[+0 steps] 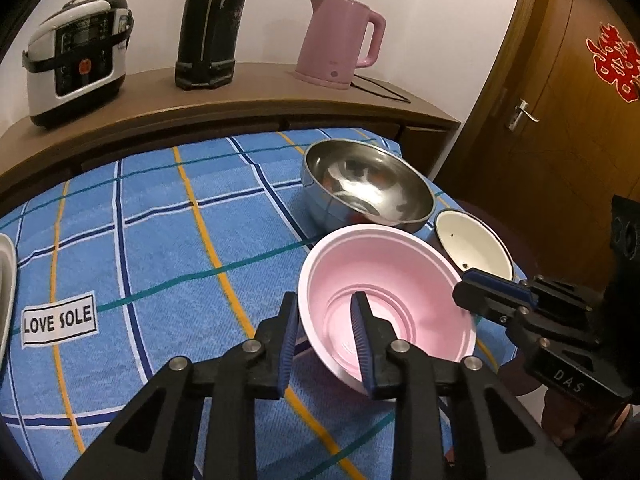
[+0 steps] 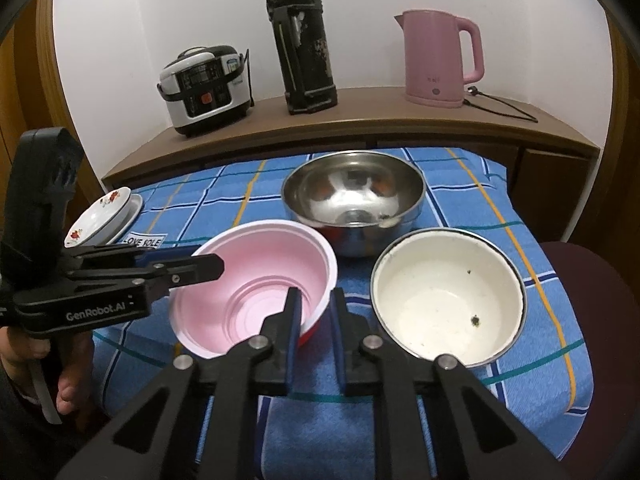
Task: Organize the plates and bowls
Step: 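Close both grippers on the pink bowl rim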
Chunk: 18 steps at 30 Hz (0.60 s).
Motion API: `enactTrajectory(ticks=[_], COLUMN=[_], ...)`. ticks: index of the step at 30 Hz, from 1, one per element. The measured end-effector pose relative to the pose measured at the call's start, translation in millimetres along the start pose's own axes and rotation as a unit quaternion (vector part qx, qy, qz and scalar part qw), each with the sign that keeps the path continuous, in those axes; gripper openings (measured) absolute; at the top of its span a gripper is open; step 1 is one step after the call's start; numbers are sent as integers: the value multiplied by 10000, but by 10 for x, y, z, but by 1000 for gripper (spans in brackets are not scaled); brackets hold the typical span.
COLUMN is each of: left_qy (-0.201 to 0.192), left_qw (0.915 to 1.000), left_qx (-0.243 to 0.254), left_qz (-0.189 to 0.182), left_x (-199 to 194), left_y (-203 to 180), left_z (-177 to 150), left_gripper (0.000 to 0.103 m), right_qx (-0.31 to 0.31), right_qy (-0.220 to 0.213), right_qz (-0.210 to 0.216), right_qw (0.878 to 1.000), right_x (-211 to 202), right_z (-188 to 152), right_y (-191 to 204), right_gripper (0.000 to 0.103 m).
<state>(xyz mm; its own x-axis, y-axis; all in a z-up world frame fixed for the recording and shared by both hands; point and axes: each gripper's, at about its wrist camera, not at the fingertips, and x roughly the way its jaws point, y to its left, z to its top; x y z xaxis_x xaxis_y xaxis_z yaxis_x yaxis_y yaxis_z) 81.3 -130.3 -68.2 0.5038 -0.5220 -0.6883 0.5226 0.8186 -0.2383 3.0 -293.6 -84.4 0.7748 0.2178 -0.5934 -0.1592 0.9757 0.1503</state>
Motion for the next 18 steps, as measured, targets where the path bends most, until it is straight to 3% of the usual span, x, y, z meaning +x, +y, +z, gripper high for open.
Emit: enactTrajectory(ticks=[11, 18], left_qy=[-380, -405], left_qw=[9990, 9988], left_qx=[117, 232], left_qz=[190, 166], left_x=[-215, -187], left_y=[-53, -129], left_z=[166, 374], left_gripper=[29, 29], right_qx=[4, -21], right_qy=[-292, -461], right_qz=[188, 105], right_qw=[9994, 9989], right_x=[-171, -251], right_z=[173, 335], right_y=[54, -34], right_gripper=[14, 14])
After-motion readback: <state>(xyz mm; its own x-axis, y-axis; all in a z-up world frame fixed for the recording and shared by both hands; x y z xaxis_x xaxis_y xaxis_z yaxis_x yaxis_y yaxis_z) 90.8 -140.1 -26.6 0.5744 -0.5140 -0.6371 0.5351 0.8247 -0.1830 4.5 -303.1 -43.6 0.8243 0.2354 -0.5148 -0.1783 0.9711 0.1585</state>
